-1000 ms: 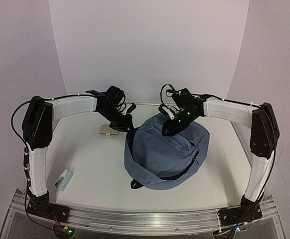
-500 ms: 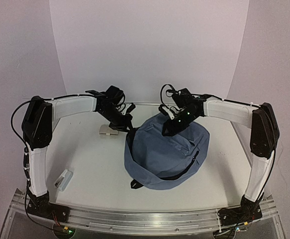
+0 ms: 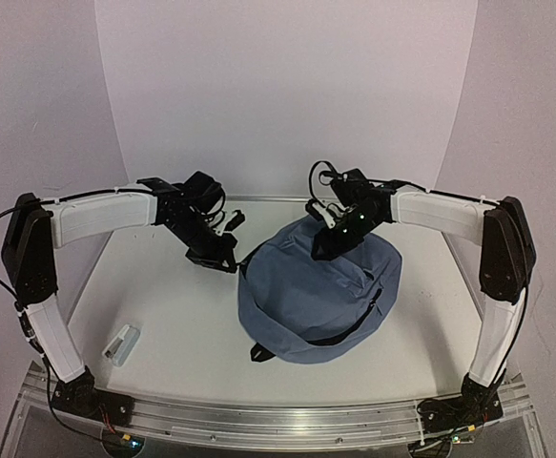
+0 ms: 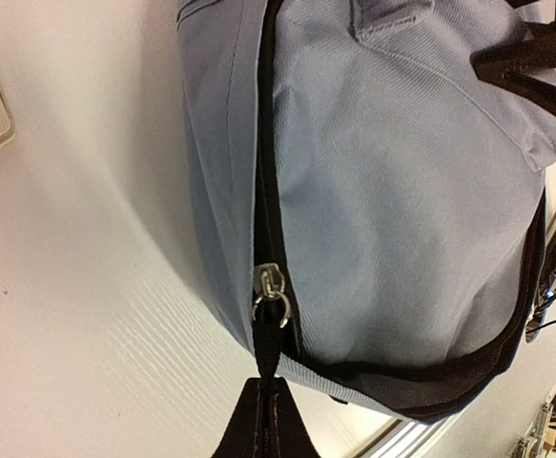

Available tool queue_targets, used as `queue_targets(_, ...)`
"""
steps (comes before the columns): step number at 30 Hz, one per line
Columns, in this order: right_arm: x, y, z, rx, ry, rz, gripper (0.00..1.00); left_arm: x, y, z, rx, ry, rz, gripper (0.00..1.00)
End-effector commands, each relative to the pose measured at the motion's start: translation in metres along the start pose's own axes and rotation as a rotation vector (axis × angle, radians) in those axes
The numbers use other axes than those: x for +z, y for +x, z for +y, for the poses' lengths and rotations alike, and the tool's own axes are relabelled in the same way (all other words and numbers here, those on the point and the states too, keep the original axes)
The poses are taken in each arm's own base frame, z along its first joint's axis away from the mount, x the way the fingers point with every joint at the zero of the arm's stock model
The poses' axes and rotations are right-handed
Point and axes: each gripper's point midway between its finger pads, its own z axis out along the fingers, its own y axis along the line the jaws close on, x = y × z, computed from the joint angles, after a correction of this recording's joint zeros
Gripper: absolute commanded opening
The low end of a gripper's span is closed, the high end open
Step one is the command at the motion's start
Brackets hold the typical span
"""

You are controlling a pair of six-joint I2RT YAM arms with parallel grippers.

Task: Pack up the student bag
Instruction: Zip the student bag at the center of the board.

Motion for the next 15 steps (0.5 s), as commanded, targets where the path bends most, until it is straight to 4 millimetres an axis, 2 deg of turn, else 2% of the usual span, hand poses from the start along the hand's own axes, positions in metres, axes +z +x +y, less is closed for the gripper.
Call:
queue_targets(1, 0.003, 0.019, -0.018, 0.007, 0.008, 0.075, 0.50, -0.020, 0.008, 0.005, 0.004, -0.050, -0.018, 0.00)
queue_targets(4, -0.023, -0.008, 0.012, -0.060, -0.148, -0.015, 0.63, -0.017, -0.001, 0.006, 0.002, -0.061, -0.030, 0.00)
queue_targets(7, -0.045, -0.039, 0.033, -0.122, -0.247, -0.102, 0.71, -0.015, -0.012, 0.004, -0.002, -0.053, -0.055, 0.00)
queue_targets(10, -0.049, -0.058, 0.048, -0.172, -0.306, -0.144, 0.74, -0.015, -0.018, 0.003, -0.017, -0.046, -0.082, 0.00)
queue_targets(15, -0.033, -0.071, 0.081, -0.320, -0.340, -0.160, 0.77, -0.017, -0.025, 0.002, -0.038, -0.016, -0.118, 0.00)
